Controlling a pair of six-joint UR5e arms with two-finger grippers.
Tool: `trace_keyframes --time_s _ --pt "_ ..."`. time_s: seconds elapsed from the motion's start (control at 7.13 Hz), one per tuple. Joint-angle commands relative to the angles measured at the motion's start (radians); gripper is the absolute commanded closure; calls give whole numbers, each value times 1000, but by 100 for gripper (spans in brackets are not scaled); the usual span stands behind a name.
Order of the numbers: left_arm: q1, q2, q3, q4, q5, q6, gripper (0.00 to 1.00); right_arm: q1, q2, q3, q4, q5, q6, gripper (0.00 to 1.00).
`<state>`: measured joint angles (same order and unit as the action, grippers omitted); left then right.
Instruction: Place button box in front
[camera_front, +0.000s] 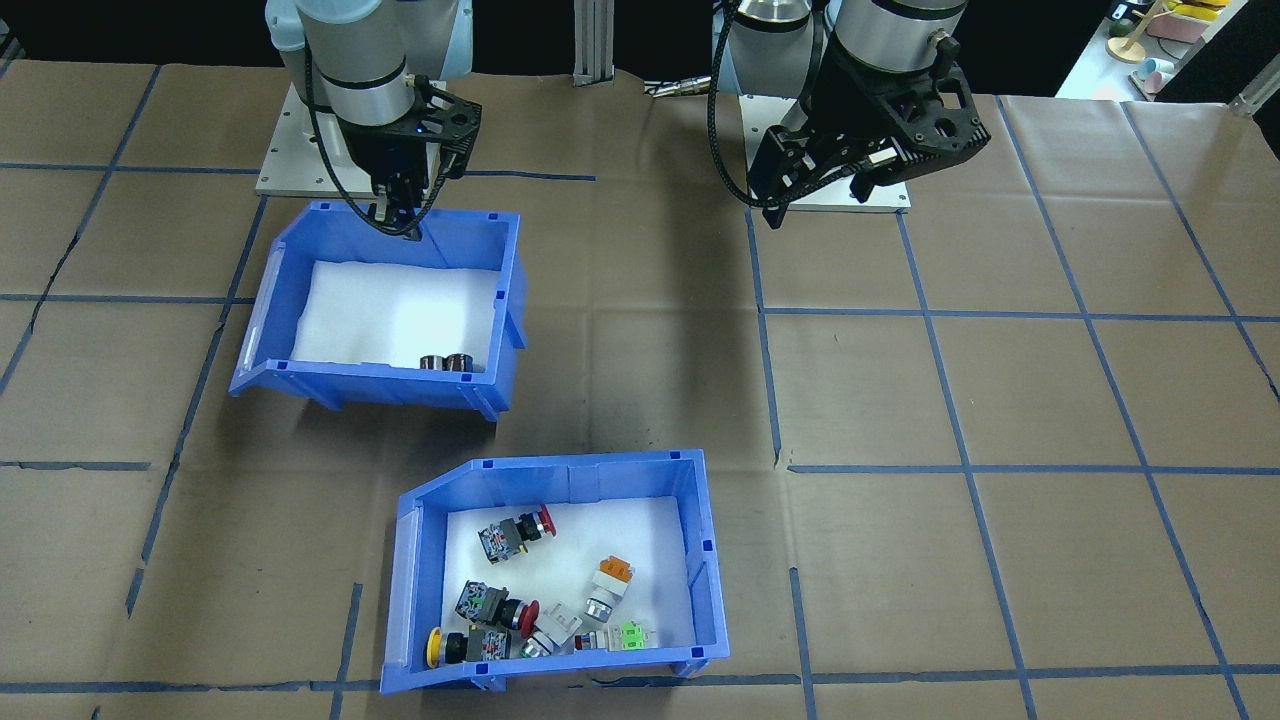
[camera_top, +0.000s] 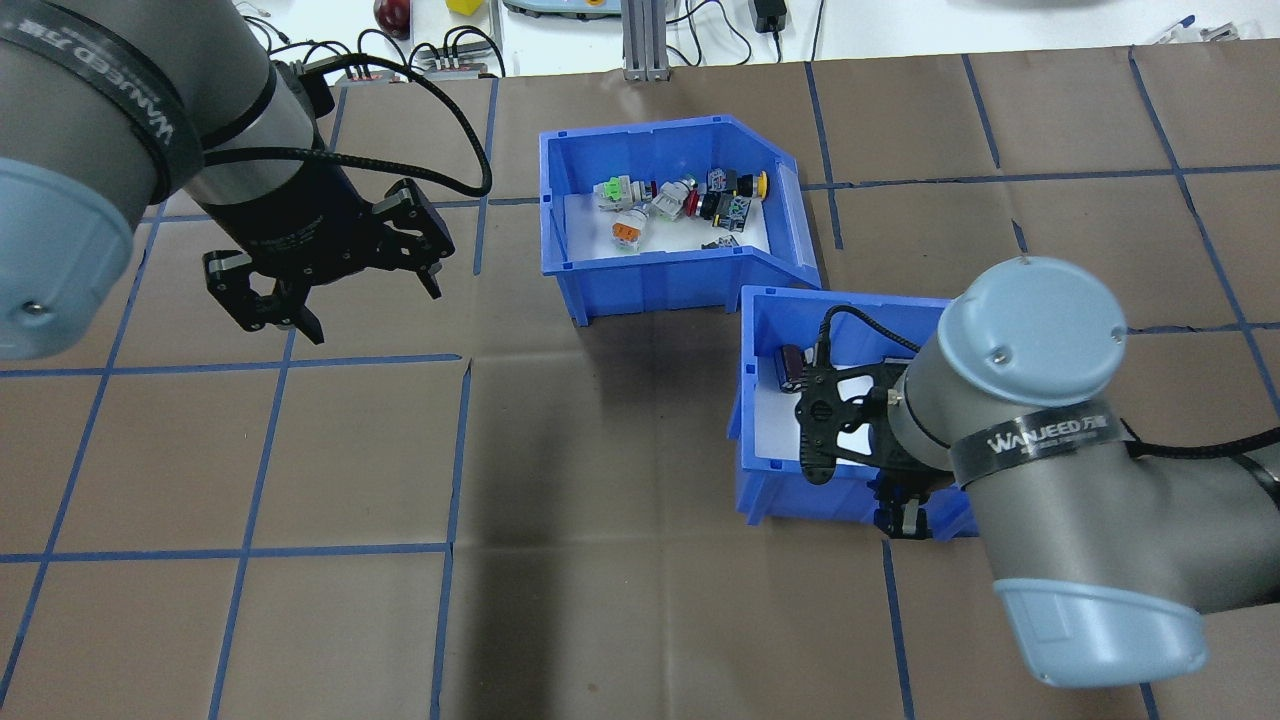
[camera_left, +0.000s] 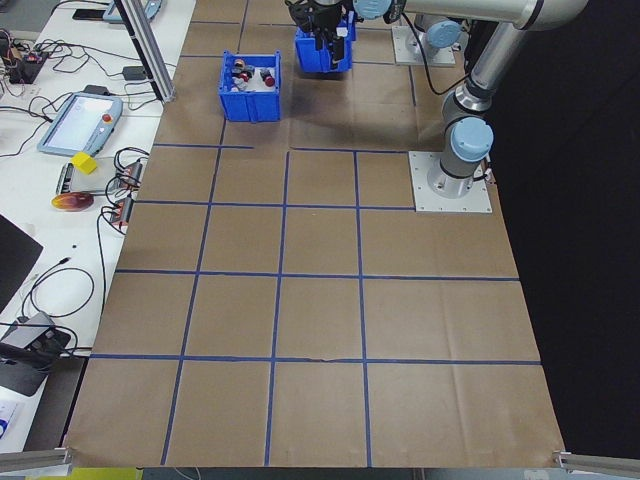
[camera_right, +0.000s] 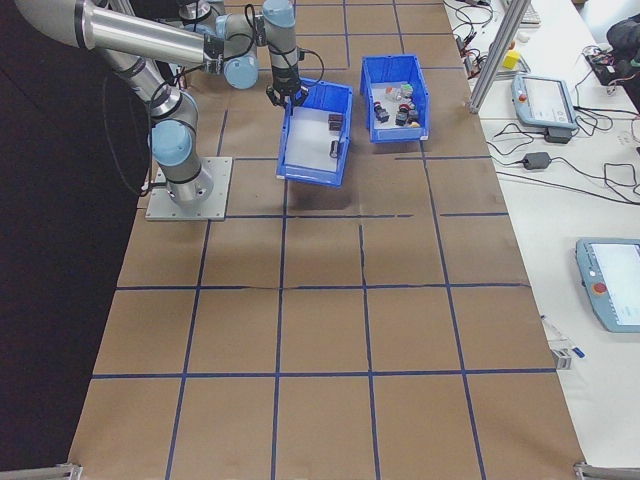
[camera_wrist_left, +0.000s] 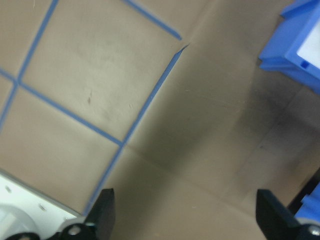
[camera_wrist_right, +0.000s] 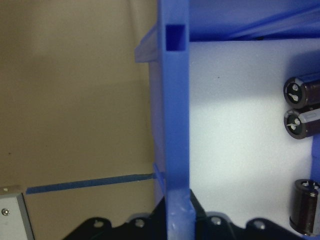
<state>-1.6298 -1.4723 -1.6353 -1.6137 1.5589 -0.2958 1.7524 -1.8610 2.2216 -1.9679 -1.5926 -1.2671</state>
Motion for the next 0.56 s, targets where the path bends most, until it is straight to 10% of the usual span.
trace_keyframes --time_s 0.0,0.42 --pt "18 -3 44 -24 1 323 1 152 23 1 -46 -6 122 93" --pt "34 -19 67 -43 9 337 2 355 118 1 -141 -65 262 93"
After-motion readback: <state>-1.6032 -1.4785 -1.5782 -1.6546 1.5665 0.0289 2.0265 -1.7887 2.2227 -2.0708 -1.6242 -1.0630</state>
